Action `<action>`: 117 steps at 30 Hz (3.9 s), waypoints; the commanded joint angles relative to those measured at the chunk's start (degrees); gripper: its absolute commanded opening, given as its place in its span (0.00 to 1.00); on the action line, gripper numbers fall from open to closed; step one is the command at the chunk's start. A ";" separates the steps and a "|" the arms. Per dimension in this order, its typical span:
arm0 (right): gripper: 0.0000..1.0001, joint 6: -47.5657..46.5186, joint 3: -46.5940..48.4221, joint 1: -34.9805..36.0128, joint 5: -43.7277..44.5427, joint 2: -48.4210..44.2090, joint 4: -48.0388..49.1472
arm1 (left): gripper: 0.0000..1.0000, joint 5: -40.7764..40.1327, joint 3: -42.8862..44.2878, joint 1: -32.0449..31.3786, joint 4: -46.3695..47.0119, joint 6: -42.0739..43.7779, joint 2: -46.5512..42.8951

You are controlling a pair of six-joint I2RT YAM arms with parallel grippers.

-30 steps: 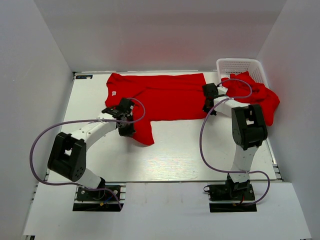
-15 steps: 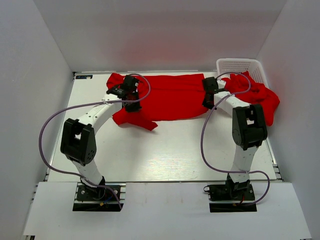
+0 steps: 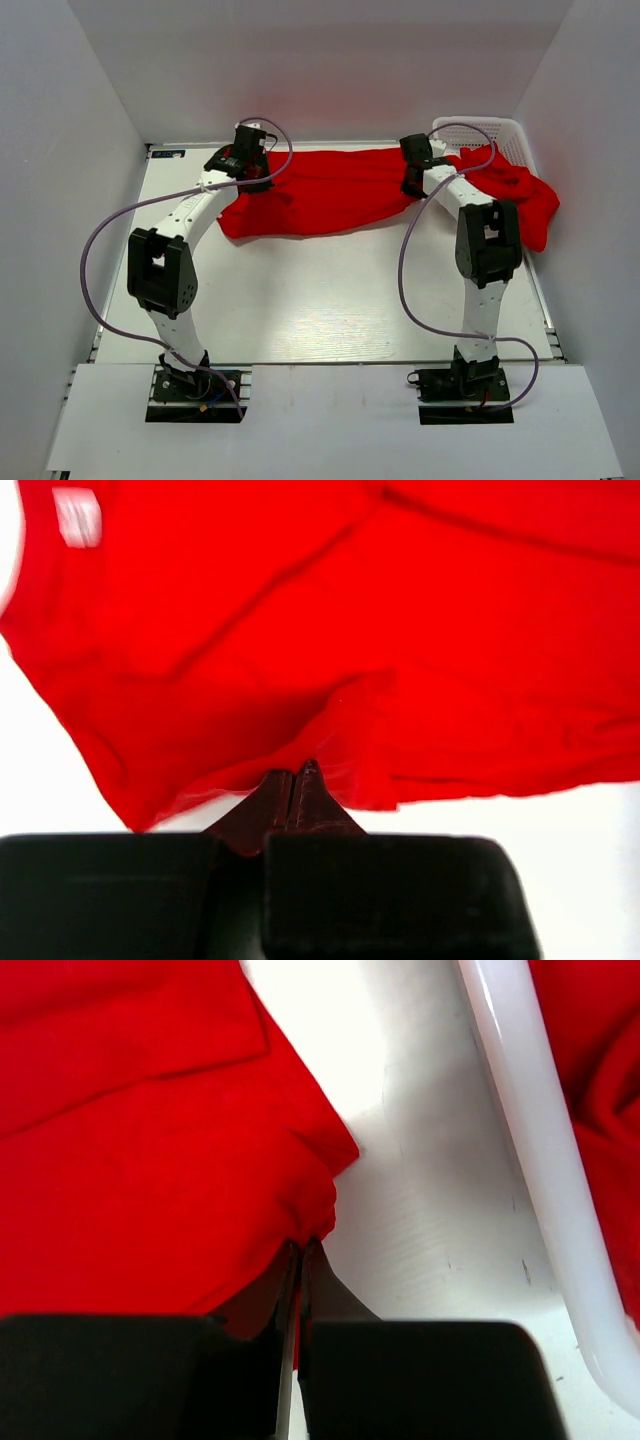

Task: Fold and stack the t-shirts
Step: Grap the side of the flattened tshirt closest away from the robot with both arms, then fold the other side of the tshirt into a rectangle

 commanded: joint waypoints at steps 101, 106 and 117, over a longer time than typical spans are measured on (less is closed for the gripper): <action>0.87 -21.21 24.55 -3.54 -22.70 14.44 9.72 | 1.00 9.27 25.59 16.34 52.57 21.77 35.37; 0.90 -23.41 24.98 -2.49 -19.55 13.56 9.89 | 1.00 9.89 22.00 16.34 50.02 21.77 31.68; 0.90 -22.00 25.33 -2.13 -8.21 11.71 4.80 | 1.00 13.49 6.80 15.82 47.65 19.40 21.32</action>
